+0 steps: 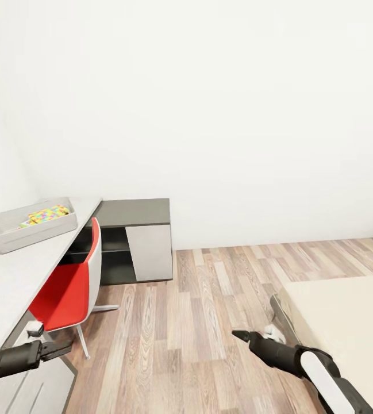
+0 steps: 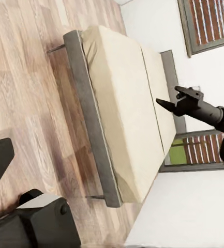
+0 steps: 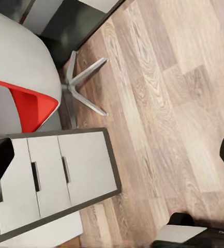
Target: Put all the toys in the child's room - the three board games (two on the bed and one on the table), the two jigsaw puzzles on the table, and the tennis ball on the table - inside the toy box on the table in the child's room.
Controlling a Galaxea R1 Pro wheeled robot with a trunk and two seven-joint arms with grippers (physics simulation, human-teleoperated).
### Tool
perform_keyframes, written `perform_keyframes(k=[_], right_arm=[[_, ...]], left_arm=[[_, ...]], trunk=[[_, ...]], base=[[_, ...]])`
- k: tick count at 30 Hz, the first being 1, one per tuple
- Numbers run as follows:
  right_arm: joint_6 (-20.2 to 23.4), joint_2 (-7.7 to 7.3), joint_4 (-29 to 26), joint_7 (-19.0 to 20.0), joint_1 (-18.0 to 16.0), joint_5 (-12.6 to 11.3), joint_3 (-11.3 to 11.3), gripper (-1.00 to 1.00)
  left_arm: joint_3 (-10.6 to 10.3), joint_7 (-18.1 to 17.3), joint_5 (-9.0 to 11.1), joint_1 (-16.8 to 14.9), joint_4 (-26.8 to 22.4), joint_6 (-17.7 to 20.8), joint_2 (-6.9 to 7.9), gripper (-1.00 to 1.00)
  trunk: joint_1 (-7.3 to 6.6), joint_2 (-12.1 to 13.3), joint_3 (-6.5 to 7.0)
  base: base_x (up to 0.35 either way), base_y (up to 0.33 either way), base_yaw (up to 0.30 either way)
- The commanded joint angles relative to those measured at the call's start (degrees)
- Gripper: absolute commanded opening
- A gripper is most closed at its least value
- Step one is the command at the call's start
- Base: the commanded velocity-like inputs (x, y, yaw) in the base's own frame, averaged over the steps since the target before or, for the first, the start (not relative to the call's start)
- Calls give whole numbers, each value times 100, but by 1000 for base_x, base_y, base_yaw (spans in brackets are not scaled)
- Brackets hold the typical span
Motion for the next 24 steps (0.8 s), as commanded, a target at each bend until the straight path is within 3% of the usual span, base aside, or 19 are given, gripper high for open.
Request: perform_keyframes(k=[1, 4, 7, 8, 11, 12, 14, 15, 16, 17, 19, 20, 21, 22, 24], right_arm=[[-85, -2, 151, 24, -6, 129, 146, 100], [-266, 2, 380, 21, -7, 357, 338, 100], [-499, 43, 602, 18, -7, 587, 433, 100], [-638, 109, 795, 17, -4, 733, 465, 100], [-872, 236, 1219, 13, -4, 1009, 524, 100], [-1060, 338, 1587, 9, -4, 1238, 566, 100], [-1298, 452, 1998, 5, -5, 1508, 609, 100], [-1584, 577, 2420, -8, -6, 1806, 636, 100], [-1742, 643, 2630, -22, -6, 1957, 643, 100], [-2069, 770, 3046, -78, -6, 2246, 648, 100], [-2397, 885, 3458, -179, -7, 2485, 650, 100], [-2705, 990, 3856, -330, -7, 2665, 657, 100], [-2851, 1039, 4046, -420, -7, 2734, 661, 100], [-3126, 1133, 4410, -625, -7, 2833, 670, 100], [-3377, 1221, 4743, -840, -5, 2896, 675, 100]], left_arm=[[3, 159, -97, 67, 32, -35, -22, 100], [5, 700, -265, 152, 209, -310, -154, 100], [5, 1488, -402, 188, 625, -671, -419, 100], [4, 1979, -465, 197, 838, -868, -555, 100], [5, 2846, -565, 205, 1110, -1159, -787, 100], [8, 3498, -634, 211, 1282, -1340, -962, 100], [9, 4197, -697, 227, 1474, -1515, -1143, 100], [10, 4938, -745, 260, 1681, -1706, -1321, 100], [9, 5314, -761, 283, 1780, -1813, -1406, 100], [10, 6087, -785, 342, 1961, -2050, -1568, 100], [10, 6842, -799, 422, 2100, -2306, -1734, 100], [11, 7554, -806, 530, 2194, -2552, -1904, 100], [11, 7884, -810, 598, 2227, -2665, -1988, 100], [11, 8487, -816, 754, 2275, -2874, -2145, 100], [10, 8990, -824, 928, 2302, -3056, -2286, 100]], trunk=[[3, -12, -12], [3, -12, -12], [3, -12, -12], [3, -12, -12], [3, -12, -12], [3, -12, -12], [3, -12, -12], [3, -12, -12], [3, -12, -12], [3, -12, -12], [3, -12, -12], [3, -12, -12], [3, -12, -12], [3, -12, -12], [3, -12, -12]], base=[[0, 0, 0], [0, 0, 0], [0, 0, 0], [0, 0, 0], [0, 0, 0], [0, 0, 0], [0, 0, 0], [0, 0, 0], [0, 0, 0], [0, 0, 0], [0, 0, 0], [0, 0, 0], [0, 0, 0], [0, 0, 0], [0, 0, 0]])
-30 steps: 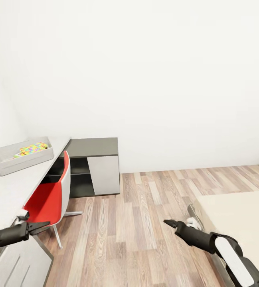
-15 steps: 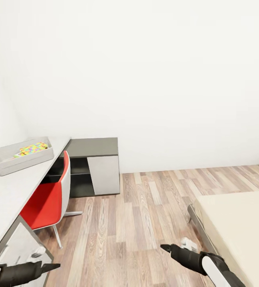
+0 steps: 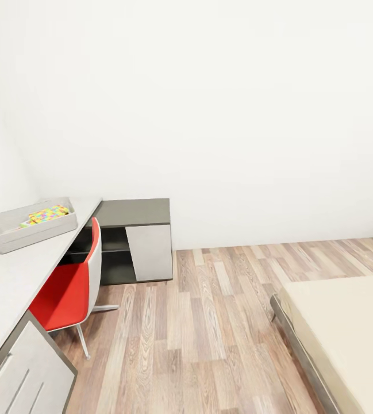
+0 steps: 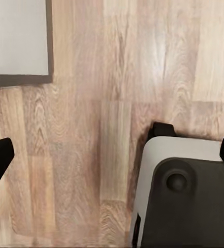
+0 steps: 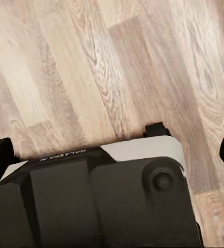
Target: Put all the toys in the child's room - the three board games (two on the bed and one on the table), the two jigsaw puzzles on the table, and the tennis ball on the table - inside the toy box on the table in the child's room.
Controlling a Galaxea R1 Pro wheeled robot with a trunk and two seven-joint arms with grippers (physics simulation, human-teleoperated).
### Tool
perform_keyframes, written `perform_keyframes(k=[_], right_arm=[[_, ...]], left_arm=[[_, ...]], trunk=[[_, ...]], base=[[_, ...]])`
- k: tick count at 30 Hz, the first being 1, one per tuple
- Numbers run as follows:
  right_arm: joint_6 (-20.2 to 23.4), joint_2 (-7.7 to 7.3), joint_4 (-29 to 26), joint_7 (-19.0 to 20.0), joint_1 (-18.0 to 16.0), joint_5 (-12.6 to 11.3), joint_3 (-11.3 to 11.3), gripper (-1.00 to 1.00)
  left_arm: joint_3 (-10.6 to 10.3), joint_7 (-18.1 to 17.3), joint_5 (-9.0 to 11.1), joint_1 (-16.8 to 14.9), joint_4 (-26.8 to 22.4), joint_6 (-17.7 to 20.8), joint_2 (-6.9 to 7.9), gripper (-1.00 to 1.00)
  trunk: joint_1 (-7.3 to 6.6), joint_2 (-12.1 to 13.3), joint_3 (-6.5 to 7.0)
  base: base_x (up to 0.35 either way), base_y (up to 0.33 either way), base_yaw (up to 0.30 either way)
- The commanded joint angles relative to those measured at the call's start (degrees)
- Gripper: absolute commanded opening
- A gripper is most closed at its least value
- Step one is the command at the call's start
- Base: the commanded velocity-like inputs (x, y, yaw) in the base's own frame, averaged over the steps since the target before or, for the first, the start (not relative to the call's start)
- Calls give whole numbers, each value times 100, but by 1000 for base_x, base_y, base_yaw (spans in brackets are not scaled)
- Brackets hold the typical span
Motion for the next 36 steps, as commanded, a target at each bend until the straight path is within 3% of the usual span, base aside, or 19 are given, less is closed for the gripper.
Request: perform_keyframes(k=[1, 2, 4, 9, 13, 22, 28, 36], right_arm=[[-90, 38, 148, -133, -2, -17, 44, 100], [-286, 114, 440, -329, 5, 11, 45, 100], [-480, 195, 853, -574, 25, 16, 42, 100], [-607, 253, 1401, -874, 98, 13, 36, 100], [-655, 212, 1557, -1042, 131, 18, 27, 100], [-839, -44, 1611, -1104, 586, 70, 41, 100], [-1144, -4, 1613, -1104, 647, 56, 53, 100], [-1199, 2, 1613, -1098, 653, 41, 45, 100]], left_arm=[[20, 214, 26, 88, 10, -75, -68, 100], [18, 531, 20, 263, 24, -226, -195, 100], [16, 821, 17, 476, 36, -379, -340, 100], [15, 1056, 25, 807, 51, -508, -447, 100], [14, 1118, 36, 1076, 56, -551, -463, 100], [56, 1099, 53, 1193, 36, -598, -579, 100], [58, 1096, 53, 1198, 47, -593, -601, 100], [52, 1096, 45, 1199, 47, -600, -603, 100]], trunk=[[3, -12, -11], [3, -12, -11], [3, -12, -11], [3, -12, -11], [3, -12, -11], [3, -12, -11], [3, -12, -11], [3, -12, -11]], base=[[0, 0, 0], [0, 0, 0], [0, 0, 0], [0, 0, 0], [0, 0, 0], [0, 0, 0], [0, 0, 0], [0, 0, 0]])
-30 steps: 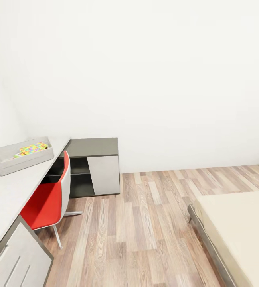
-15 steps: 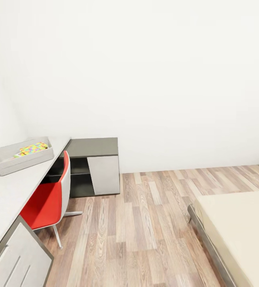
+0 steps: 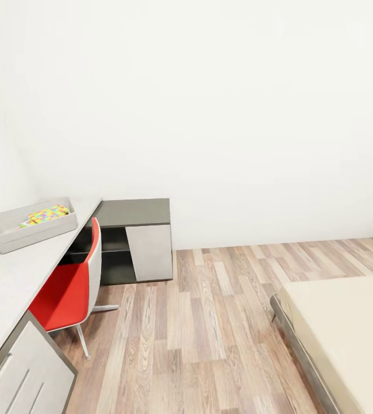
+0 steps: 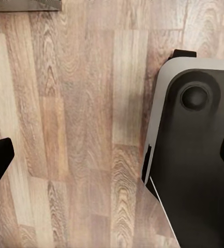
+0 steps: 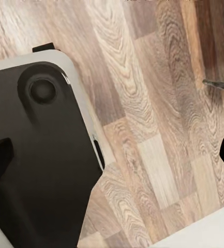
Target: Put all the toys in the child's room - the three board games (two on the bed and one on the table), the two jigsaw puzzles on the table, and the tennis ball on the table - inside the toy box on the table in the child's room.
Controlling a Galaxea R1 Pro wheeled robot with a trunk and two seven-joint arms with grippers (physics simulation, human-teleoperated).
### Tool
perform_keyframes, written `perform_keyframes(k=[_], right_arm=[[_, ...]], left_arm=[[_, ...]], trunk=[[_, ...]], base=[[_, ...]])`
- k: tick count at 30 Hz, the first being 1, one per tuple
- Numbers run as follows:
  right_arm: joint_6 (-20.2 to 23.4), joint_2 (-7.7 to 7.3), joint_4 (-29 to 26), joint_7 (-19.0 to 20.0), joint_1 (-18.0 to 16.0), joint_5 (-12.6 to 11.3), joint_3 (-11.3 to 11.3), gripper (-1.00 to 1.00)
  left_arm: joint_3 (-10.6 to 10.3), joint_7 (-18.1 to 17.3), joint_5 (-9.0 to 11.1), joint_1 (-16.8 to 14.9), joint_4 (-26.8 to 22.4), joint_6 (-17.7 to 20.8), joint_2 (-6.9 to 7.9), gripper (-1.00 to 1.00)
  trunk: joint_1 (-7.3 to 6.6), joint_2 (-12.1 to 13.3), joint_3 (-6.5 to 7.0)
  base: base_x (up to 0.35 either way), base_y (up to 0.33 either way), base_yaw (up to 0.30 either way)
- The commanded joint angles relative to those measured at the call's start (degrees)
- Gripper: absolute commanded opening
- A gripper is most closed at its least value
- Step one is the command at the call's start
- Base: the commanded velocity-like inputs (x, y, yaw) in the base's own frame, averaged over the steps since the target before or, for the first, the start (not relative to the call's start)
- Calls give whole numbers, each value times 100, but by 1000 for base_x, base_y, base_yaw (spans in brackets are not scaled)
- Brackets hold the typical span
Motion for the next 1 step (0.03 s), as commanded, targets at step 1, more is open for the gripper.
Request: perform_keyframes(k=[1], right_arm=[[-14, -10, -1, -13, -3, -54, 47, 100]], left_arm=[[24, 1, 31, -5, 6, -26, -2, 100]], trunk=[[3, -11, -12]], base=[[0, 0, 0]])
